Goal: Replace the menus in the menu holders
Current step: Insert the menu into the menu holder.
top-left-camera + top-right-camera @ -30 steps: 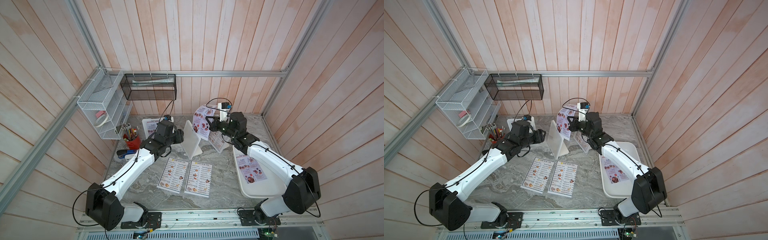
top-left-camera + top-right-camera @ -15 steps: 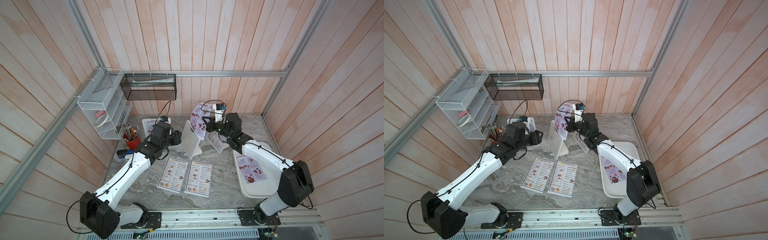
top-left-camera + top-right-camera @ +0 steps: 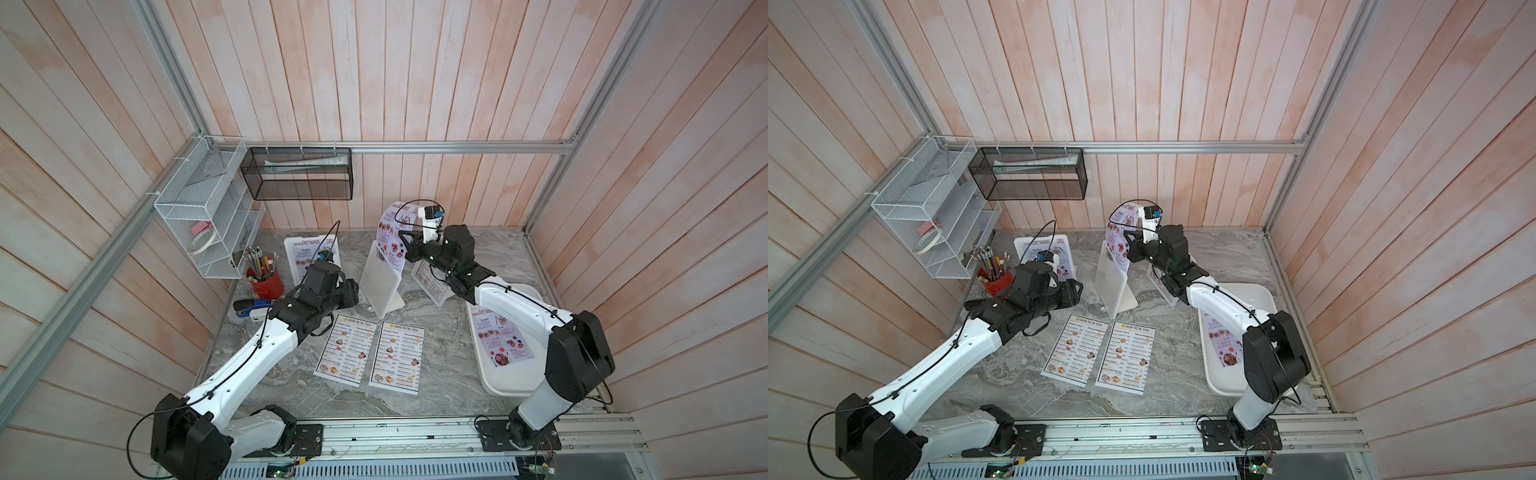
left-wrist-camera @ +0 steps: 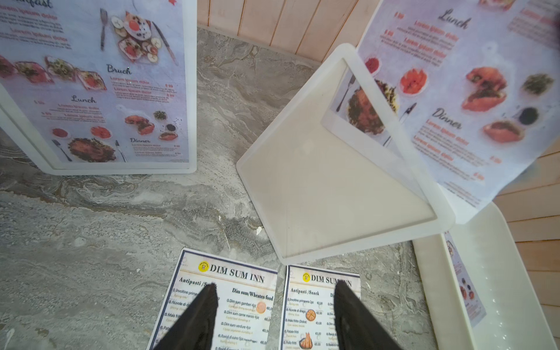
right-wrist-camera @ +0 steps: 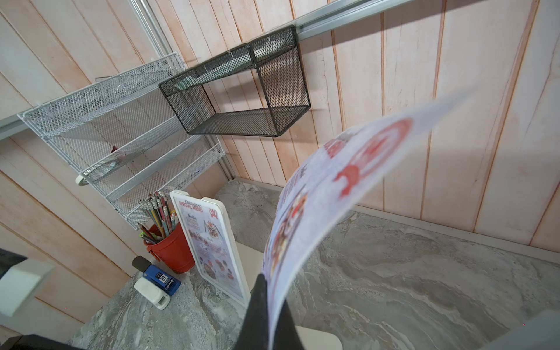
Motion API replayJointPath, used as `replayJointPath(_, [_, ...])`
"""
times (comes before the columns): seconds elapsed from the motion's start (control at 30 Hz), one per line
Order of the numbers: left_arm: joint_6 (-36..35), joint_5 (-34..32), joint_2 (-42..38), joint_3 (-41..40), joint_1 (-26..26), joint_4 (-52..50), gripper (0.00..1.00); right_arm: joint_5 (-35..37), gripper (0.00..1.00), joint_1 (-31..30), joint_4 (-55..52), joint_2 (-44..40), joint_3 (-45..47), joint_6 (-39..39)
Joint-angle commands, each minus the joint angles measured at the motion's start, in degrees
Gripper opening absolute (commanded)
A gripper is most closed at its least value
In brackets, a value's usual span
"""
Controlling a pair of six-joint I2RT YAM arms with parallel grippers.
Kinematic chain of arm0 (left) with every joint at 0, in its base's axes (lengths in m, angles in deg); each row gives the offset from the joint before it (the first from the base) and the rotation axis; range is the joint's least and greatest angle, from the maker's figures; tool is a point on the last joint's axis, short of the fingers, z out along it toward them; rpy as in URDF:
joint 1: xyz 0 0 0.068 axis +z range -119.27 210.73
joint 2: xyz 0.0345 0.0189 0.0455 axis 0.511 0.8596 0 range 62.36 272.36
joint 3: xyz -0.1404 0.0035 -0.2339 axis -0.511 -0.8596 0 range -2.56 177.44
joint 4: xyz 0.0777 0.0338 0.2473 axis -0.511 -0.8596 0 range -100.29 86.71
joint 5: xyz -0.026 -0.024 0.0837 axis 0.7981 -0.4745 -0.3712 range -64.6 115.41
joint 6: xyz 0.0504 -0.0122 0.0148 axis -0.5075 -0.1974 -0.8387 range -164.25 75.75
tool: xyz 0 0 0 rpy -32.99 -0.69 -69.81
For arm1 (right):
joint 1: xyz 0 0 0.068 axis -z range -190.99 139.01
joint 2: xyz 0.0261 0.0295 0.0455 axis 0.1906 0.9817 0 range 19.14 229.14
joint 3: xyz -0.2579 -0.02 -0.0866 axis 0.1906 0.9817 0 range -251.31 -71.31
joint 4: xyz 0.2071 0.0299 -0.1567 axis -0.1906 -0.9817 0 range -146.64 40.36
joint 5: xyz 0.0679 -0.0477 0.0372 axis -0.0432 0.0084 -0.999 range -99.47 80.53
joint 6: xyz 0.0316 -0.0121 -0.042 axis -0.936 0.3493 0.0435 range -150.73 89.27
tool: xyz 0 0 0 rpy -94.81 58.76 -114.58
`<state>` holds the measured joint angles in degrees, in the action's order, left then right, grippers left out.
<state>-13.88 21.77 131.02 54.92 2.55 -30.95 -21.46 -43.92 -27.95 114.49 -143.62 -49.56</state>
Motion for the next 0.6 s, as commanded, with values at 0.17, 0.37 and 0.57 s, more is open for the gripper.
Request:
replayJointPath(0.17, [0.85, 0.3, -0.96, -1.55, -0.2, -0.12, 0.63, 1.45, 0.0, -0.75, 7.52, 1.47, 1.38, 0.9])
replayJointPath(0.37, [1.05, 0.39, -0.67, -2.1, -0.19, 0.06, 0.63, 1.8, 0.0, -1.33, 10.17, 2.26, 2.36, 1.05])
replayJointPath(0.57, [0.62, 0.11, -0.47, -1.69, -0.21, -0.03, 0.64, 2.54, 0.0, -1.37, 13.07, 1.72, 4.94, 0.83])
